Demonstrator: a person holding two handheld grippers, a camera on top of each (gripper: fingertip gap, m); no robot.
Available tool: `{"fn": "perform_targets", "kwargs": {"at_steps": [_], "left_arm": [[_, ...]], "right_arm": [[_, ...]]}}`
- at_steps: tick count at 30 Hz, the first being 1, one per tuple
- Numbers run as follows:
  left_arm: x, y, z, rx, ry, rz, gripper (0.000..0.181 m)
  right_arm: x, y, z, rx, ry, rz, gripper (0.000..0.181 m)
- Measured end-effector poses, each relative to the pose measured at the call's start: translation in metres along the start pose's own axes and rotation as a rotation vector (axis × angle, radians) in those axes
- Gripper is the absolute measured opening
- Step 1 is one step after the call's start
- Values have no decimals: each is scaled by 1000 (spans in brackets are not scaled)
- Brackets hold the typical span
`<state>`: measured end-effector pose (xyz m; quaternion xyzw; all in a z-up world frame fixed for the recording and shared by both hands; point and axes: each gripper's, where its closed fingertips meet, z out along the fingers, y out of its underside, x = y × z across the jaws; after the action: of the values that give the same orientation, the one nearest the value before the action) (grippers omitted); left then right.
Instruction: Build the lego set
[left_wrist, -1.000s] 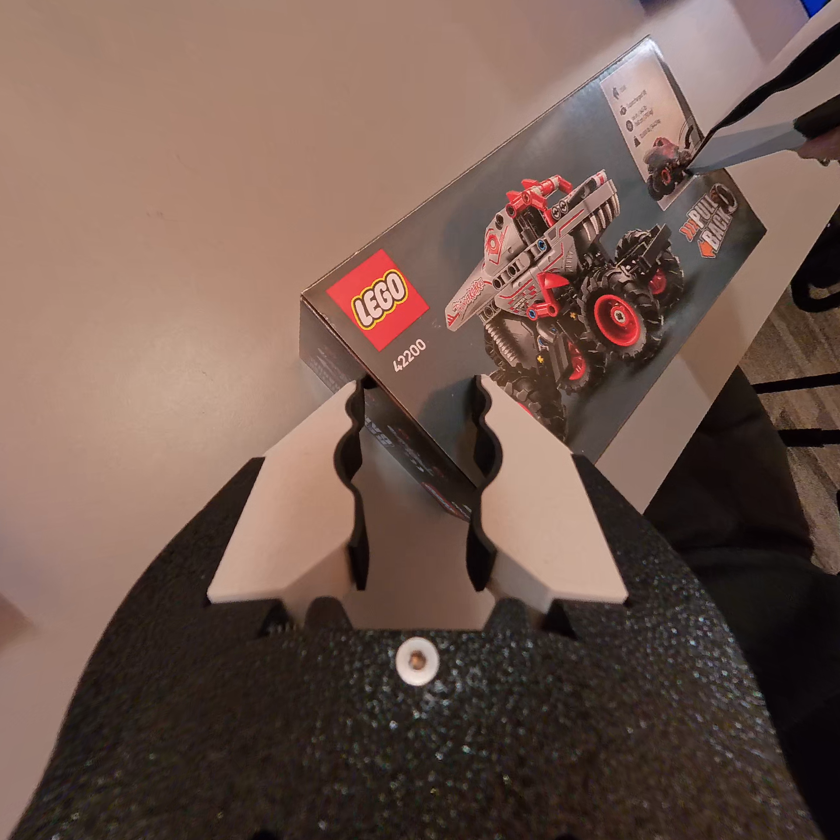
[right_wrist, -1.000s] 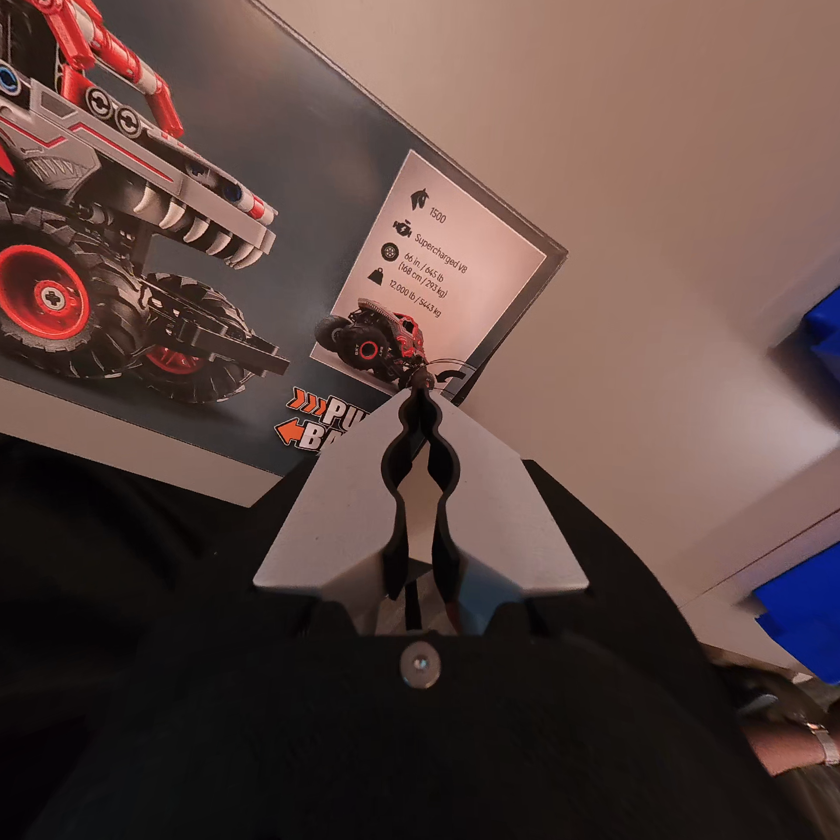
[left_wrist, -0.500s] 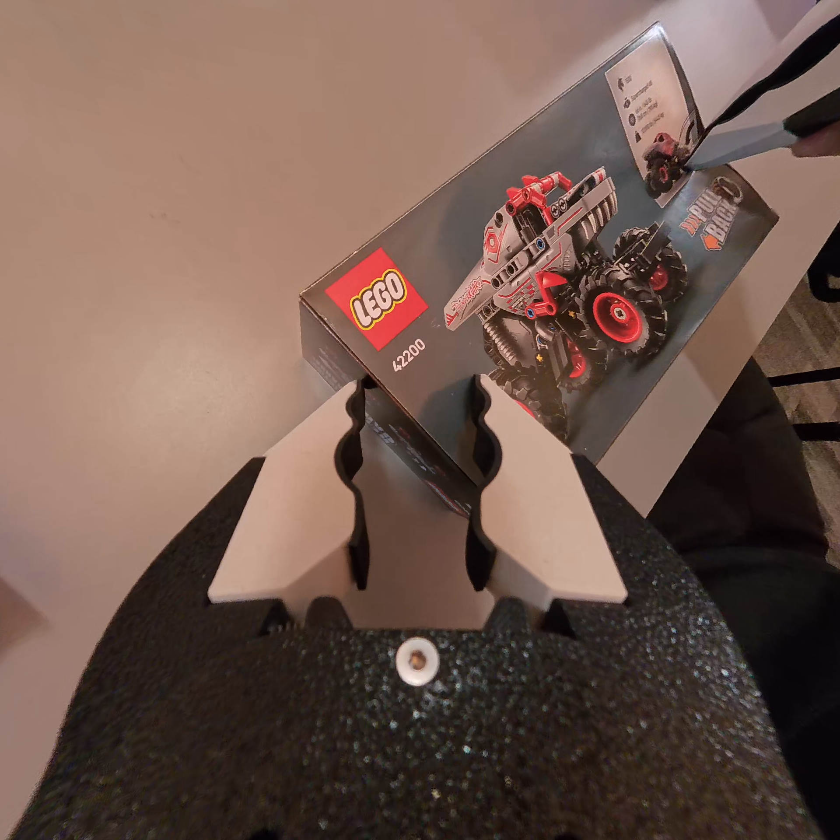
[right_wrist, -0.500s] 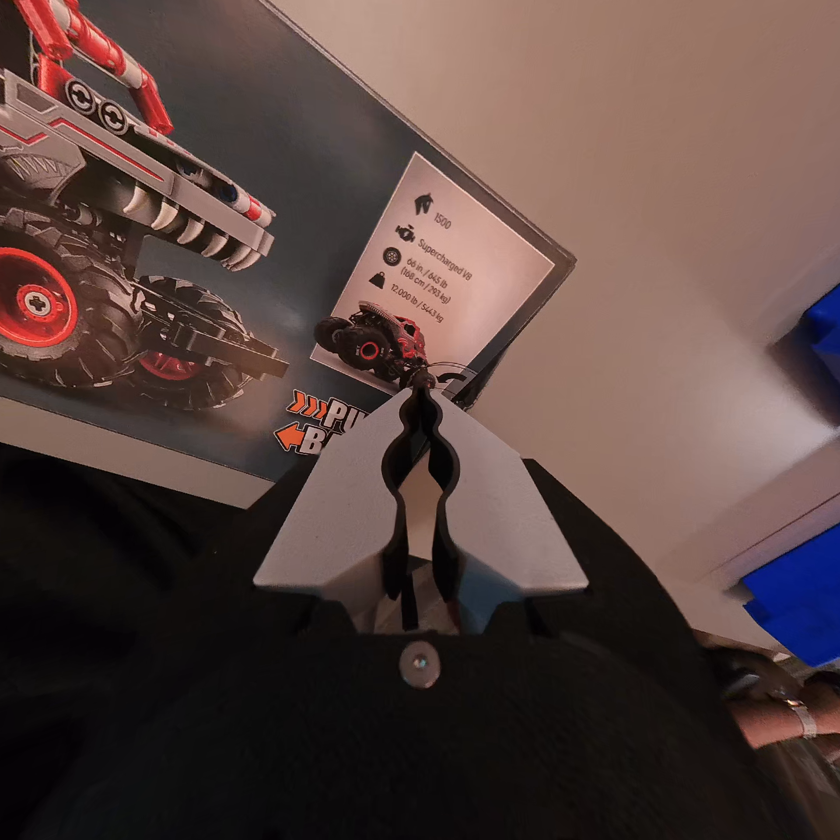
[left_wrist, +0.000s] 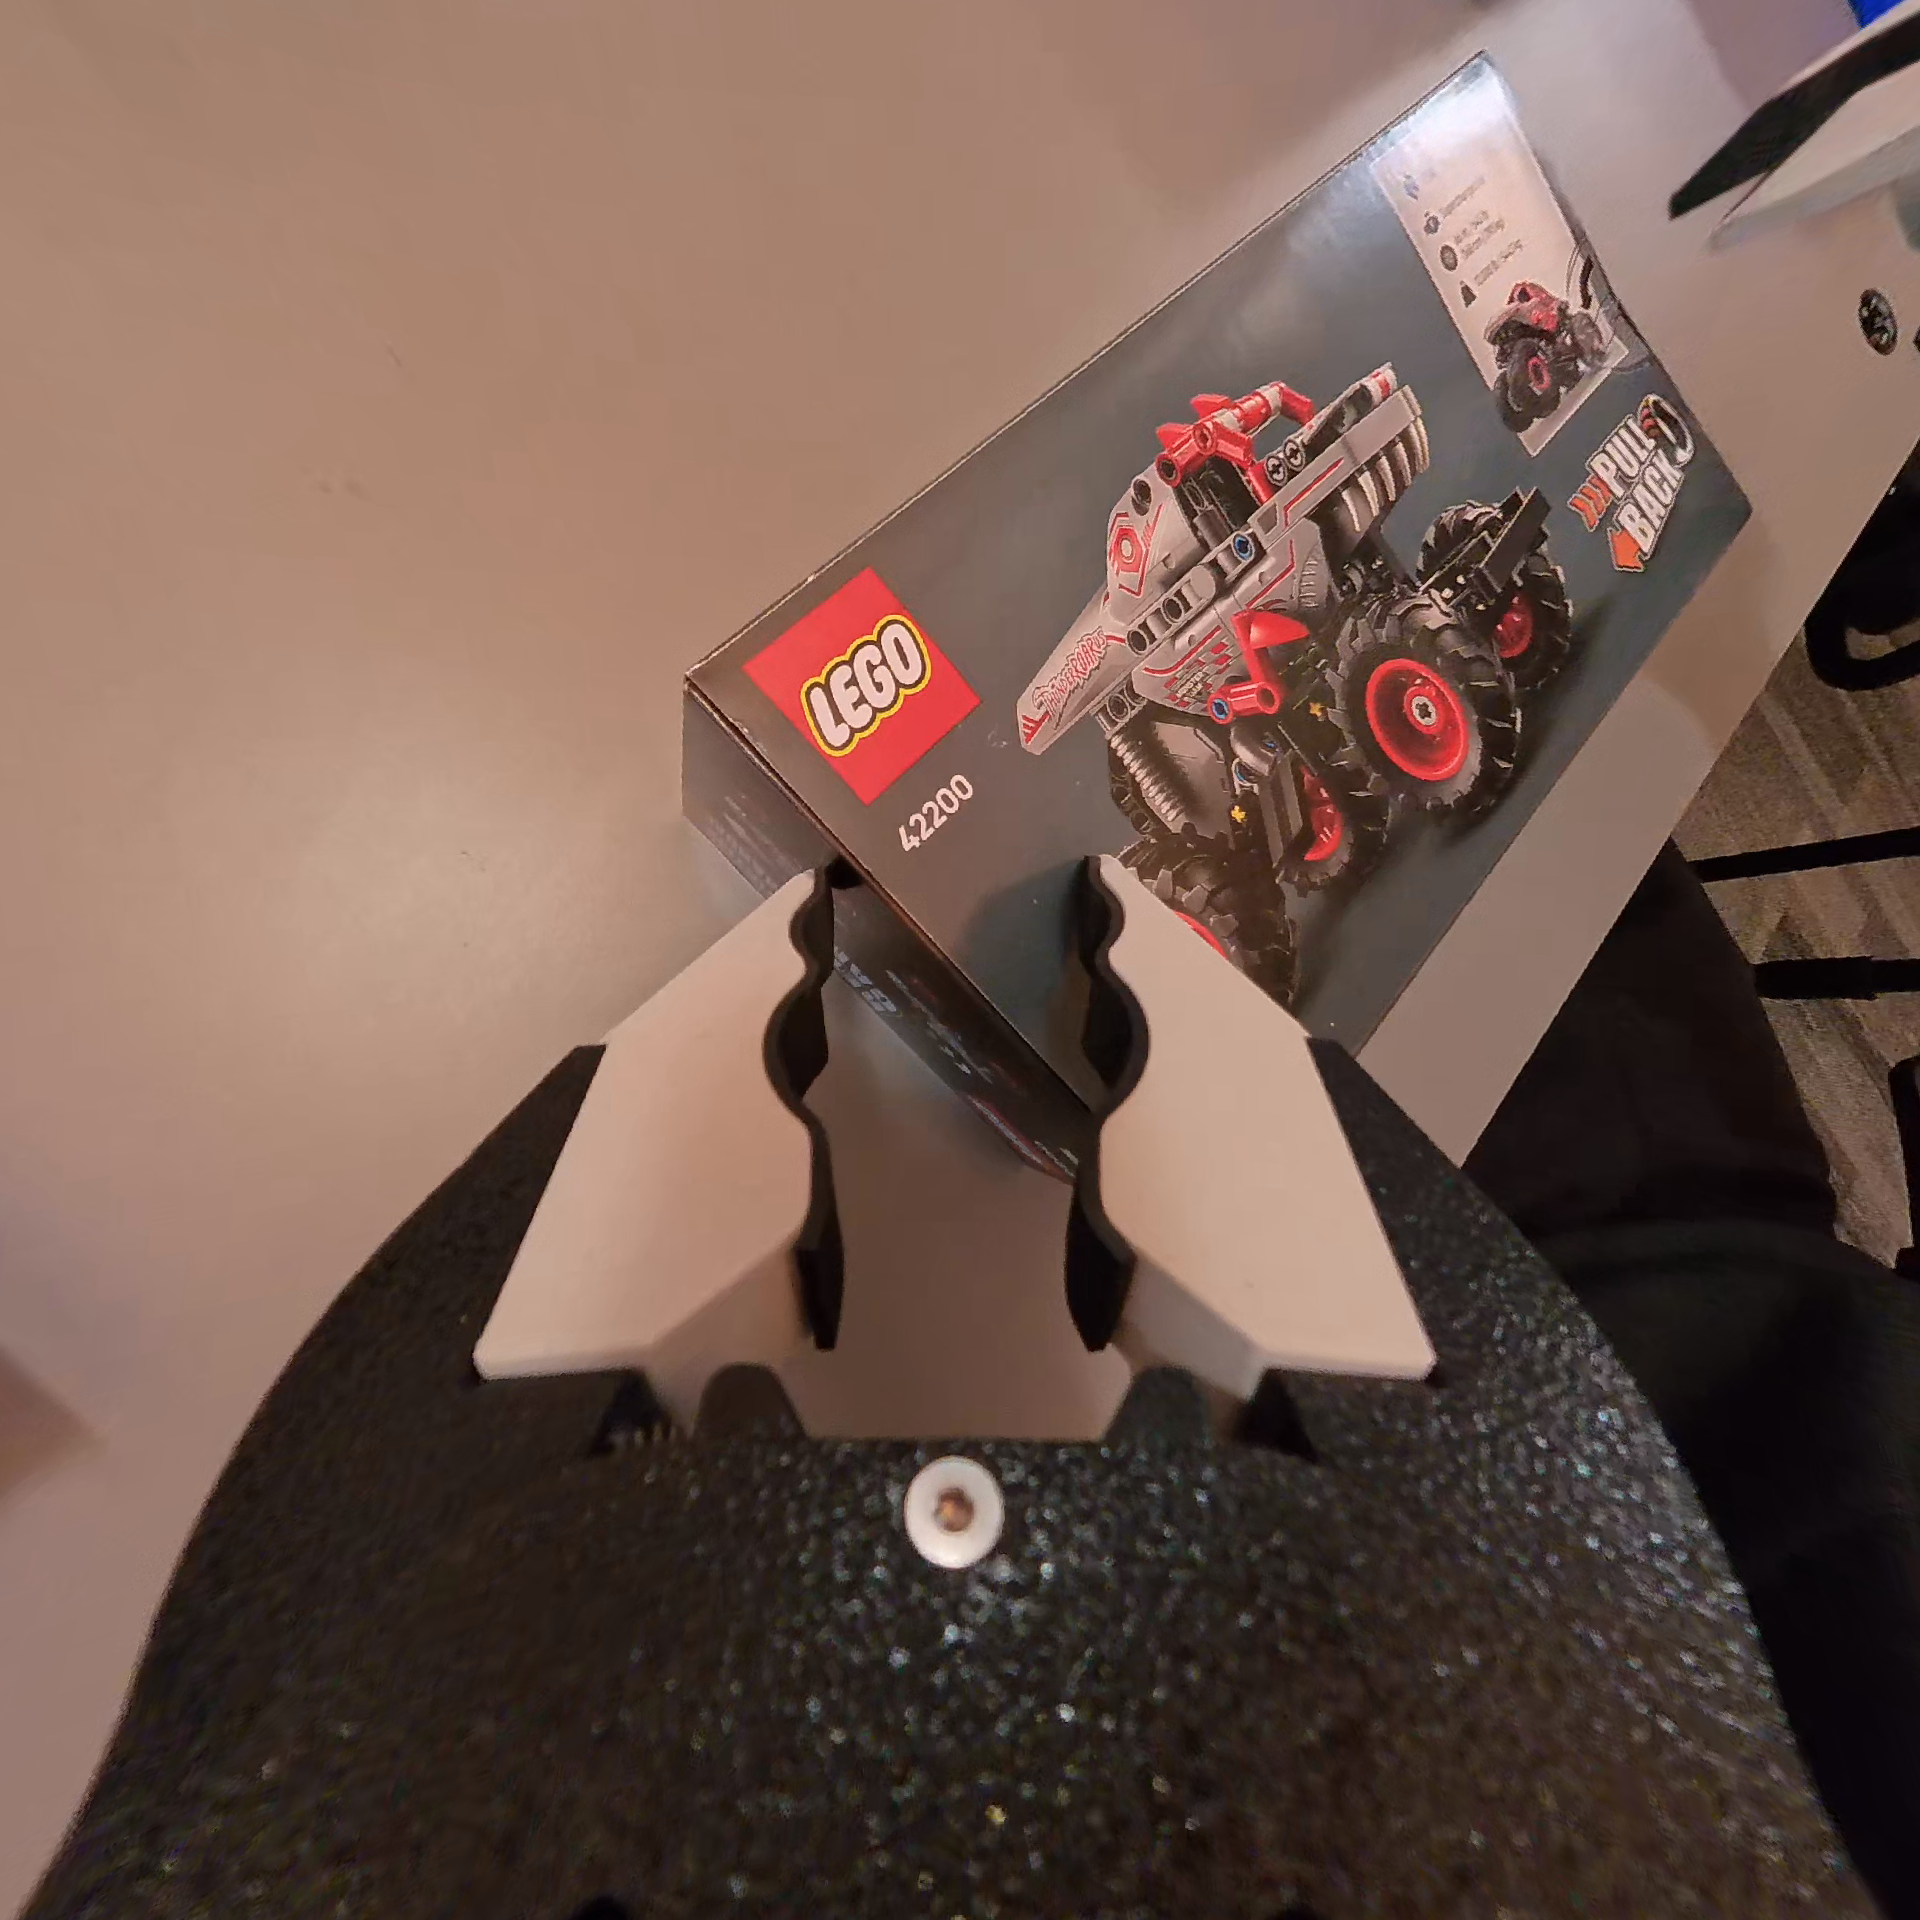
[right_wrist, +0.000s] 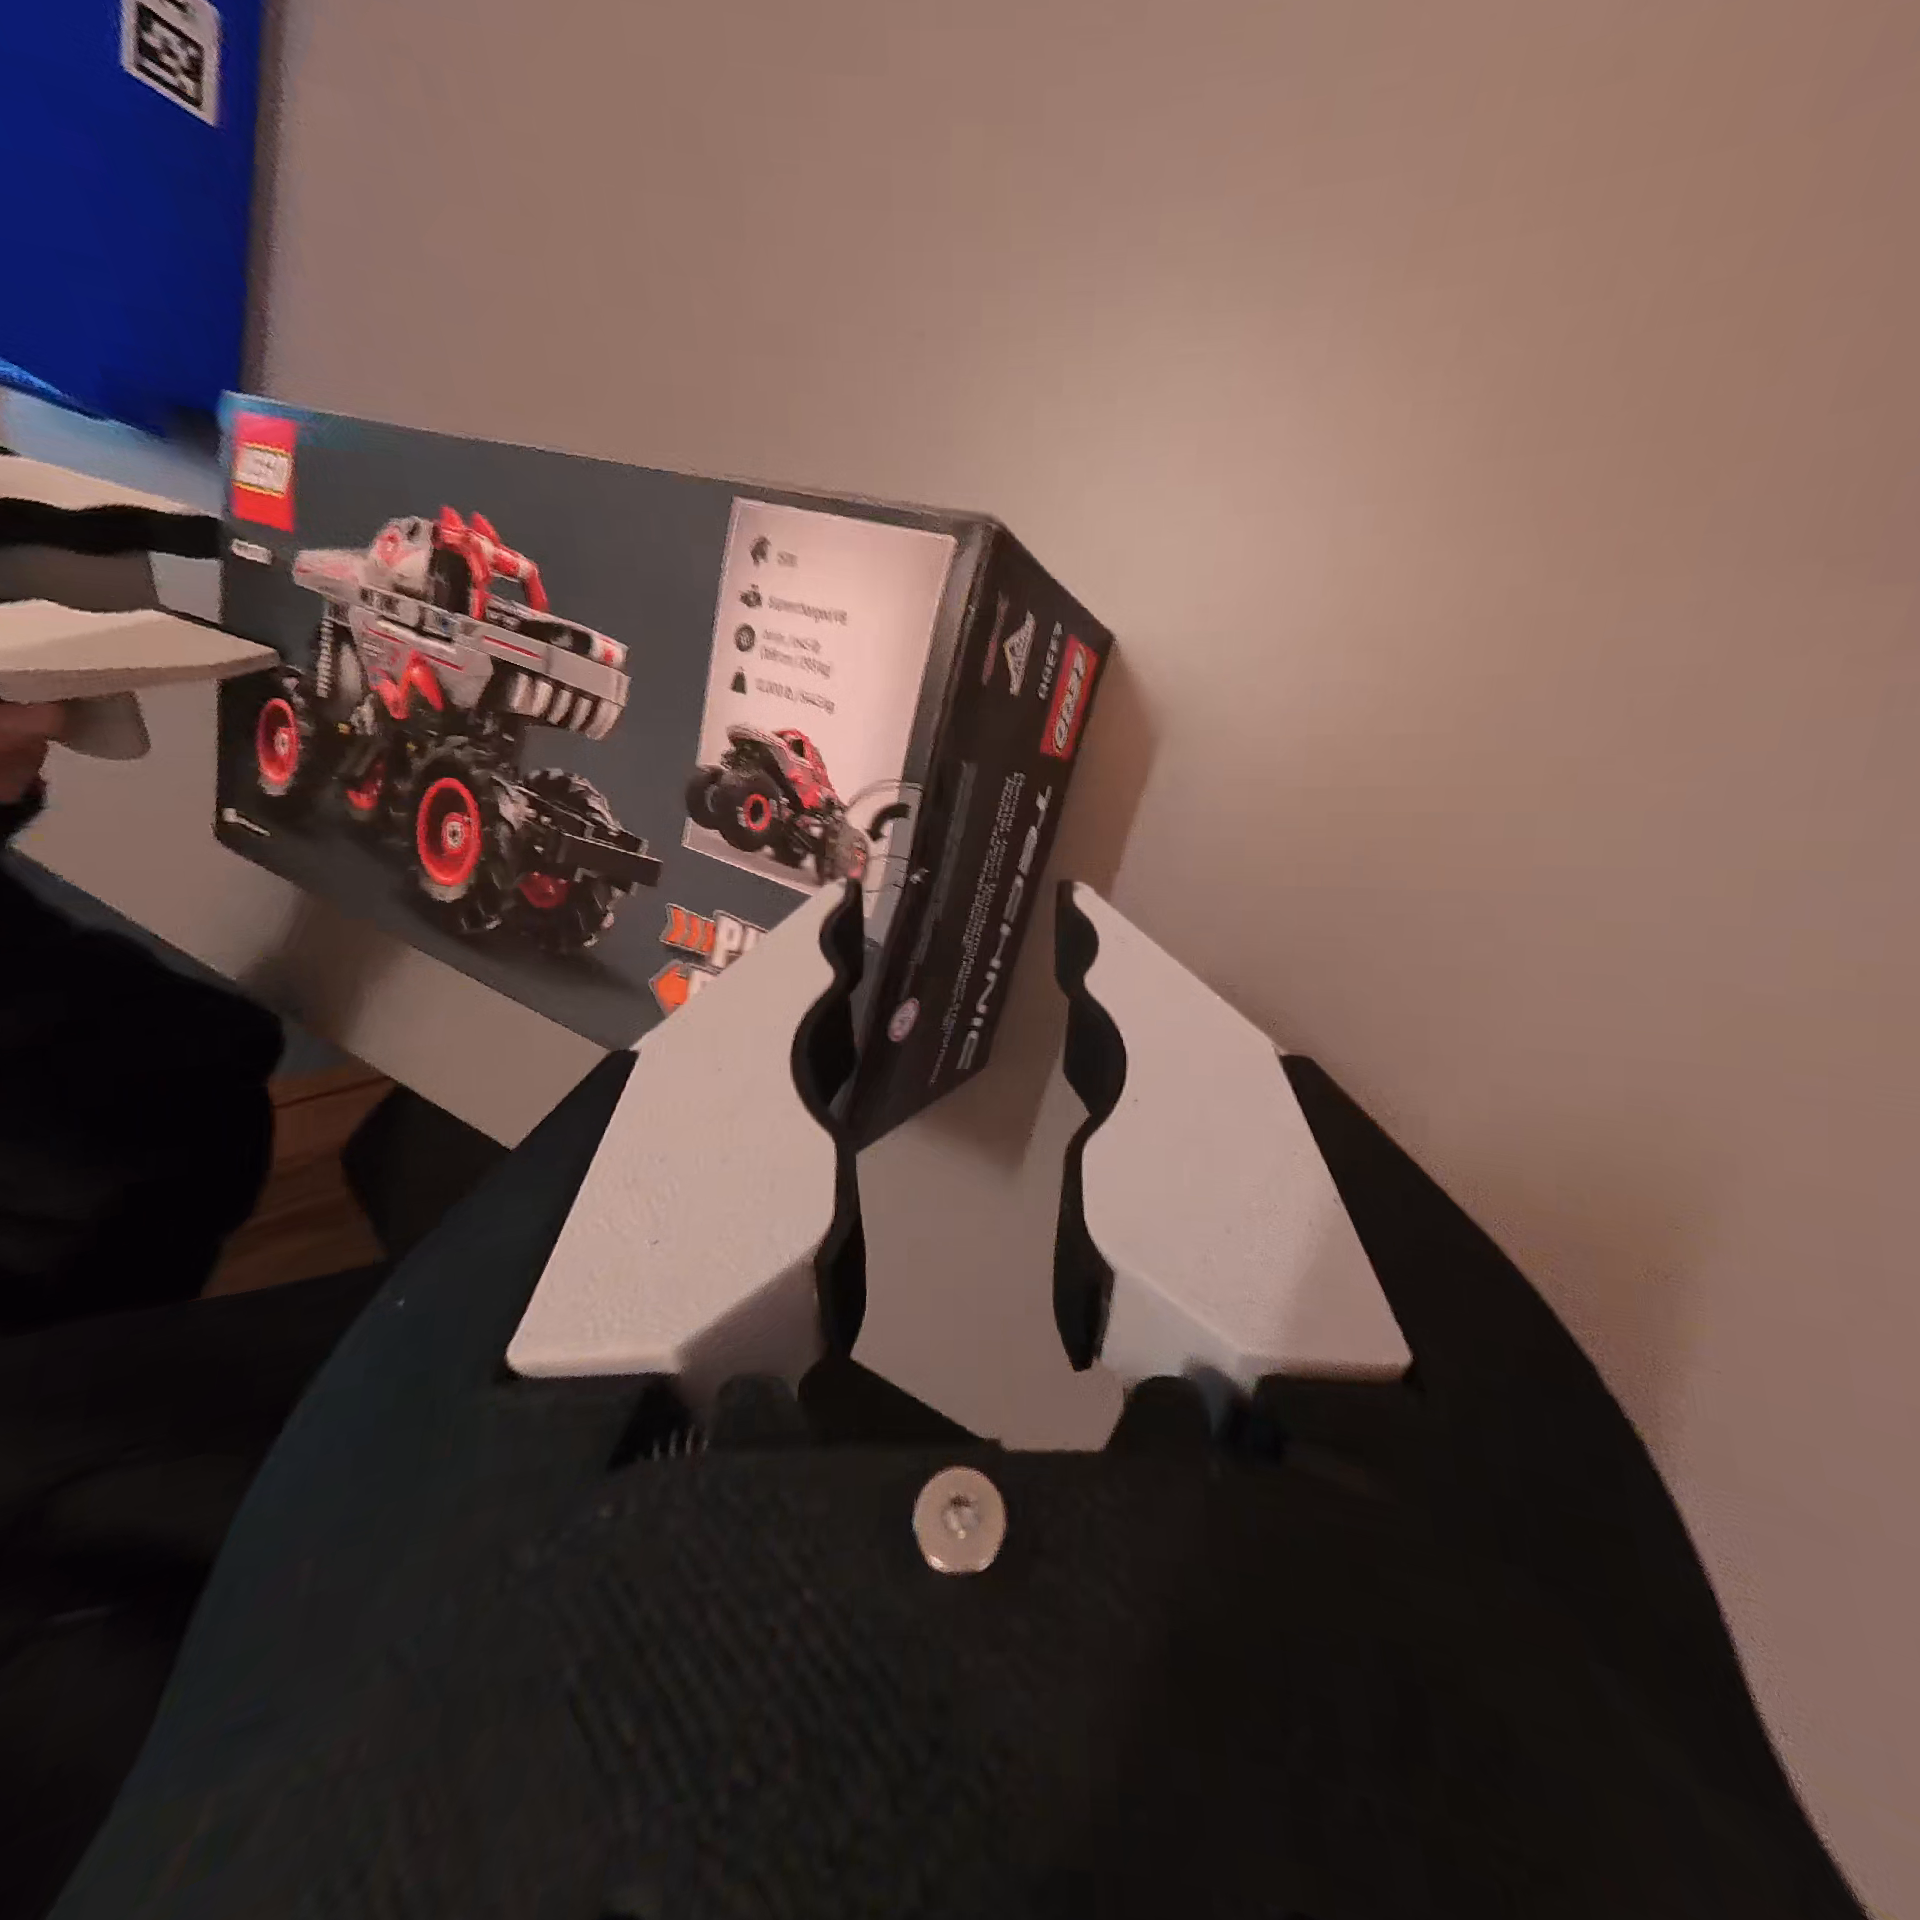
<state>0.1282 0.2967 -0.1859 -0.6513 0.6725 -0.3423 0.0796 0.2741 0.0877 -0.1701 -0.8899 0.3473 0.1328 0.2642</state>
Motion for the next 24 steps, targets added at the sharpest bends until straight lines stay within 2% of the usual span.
{"fn": "perform_targets", "kwargs": {"at_steps": [1,3,5,10,13,19,21,23,24], "left_arm": [[0,0,0,2,1,-1,45],[0,0,0,4,1,-3,45],[-1,0,1,1,-2,0,45],[-2,0,2,7,2,2,45],[-2,-1,2,7,4,4,45],[-1,-2,5,5,24,16,45],[-1,-3,6,1,30,22,45],[-1,-3,7,-3,30,25,45],[-1,-3,7,-6,29,25,45]], "right_arm": [[0,3,3,-3,-9,1,38],[-7,8,10,-3,-69,12,40],[-3,12,15,-19,-35,-8,40],[-10,9,21,-9,-81,-55,16],[-11,8,21,-50,-48,-118,12],[-17,18,15,-173,-66,-224,14],[-17,26,16,-208,-106,-236,21],[-13,25,17,-198,-112,-231,28],[-17,25,17,-190,-141,-240,23]]}}
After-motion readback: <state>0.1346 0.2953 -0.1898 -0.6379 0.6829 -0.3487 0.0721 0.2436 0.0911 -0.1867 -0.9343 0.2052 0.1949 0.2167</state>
